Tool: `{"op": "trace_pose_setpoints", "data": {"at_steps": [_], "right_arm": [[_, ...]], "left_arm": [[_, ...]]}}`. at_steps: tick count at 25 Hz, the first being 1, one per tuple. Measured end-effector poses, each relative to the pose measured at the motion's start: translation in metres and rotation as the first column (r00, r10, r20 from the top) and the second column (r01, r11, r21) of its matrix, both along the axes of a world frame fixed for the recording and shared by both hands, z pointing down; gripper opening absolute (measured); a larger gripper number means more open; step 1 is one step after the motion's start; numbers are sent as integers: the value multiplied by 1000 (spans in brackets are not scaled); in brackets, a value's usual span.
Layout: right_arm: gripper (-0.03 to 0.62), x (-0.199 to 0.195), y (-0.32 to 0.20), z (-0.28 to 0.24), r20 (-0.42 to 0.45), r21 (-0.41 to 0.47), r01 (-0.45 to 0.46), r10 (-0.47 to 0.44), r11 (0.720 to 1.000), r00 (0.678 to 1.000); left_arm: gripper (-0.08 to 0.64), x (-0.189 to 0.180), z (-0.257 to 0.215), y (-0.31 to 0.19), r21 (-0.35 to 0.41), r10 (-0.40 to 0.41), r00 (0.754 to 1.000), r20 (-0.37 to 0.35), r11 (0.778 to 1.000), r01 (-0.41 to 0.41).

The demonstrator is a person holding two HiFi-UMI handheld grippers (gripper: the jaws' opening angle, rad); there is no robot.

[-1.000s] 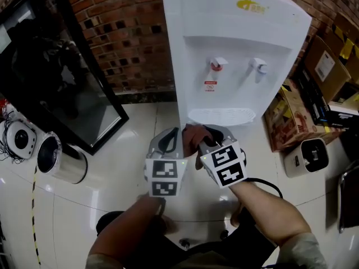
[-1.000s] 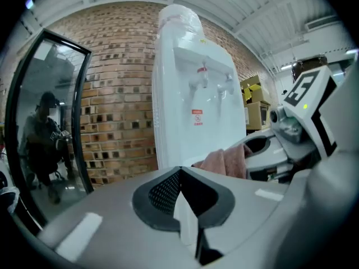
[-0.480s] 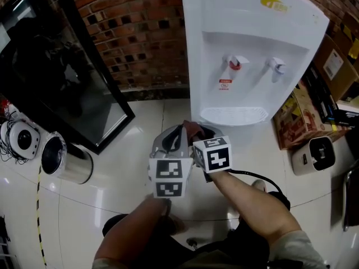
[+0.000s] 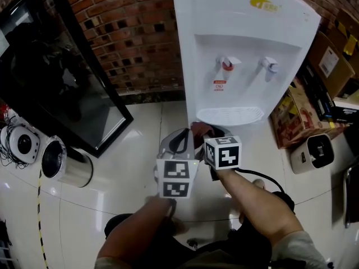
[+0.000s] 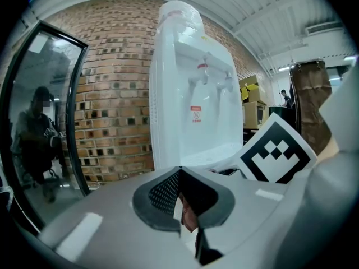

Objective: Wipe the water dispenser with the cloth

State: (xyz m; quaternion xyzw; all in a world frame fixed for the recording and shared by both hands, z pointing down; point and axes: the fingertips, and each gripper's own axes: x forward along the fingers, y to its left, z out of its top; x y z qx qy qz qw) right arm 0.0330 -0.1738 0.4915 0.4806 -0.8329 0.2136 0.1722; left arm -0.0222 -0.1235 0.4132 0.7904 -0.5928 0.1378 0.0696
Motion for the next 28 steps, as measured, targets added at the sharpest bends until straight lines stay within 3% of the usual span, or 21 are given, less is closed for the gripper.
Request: {"op": "trace_pose_setpoints", "data": {"at_steps": [12,19,28], "right_arm": [[80,78,-5,8,-54,-13,-103,103,995,993],[80,153,-15,6,-124,0,-176,175,984,977],[80,203,-23,-2,-62,-36,-243,240,969,969]], "left_arm": [[0,56,10,-1,-16,104,994,29,995,-103],[0,93,10,-2,-8,166,986,28,986,-166],[0,151,37,3,-76,264,965,6,962,-262]]}}
